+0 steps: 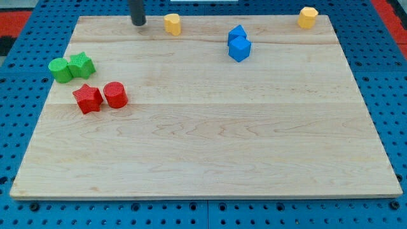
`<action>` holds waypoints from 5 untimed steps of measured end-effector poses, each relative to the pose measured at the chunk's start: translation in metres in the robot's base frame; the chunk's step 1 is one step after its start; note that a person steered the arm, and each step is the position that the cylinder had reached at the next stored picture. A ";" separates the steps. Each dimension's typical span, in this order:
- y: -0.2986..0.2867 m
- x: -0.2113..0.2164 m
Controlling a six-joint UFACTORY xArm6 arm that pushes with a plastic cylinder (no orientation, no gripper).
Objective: Slide the yellow heart a bit up
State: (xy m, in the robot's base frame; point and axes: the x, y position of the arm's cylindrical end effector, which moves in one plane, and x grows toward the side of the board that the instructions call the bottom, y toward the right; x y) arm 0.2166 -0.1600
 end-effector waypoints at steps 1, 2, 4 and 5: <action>-0.006 0.008; -0.004 0.016; 0.014 0.037; 0.033 0.037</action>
State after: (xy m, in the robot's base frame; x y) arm 0.2533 -0.1271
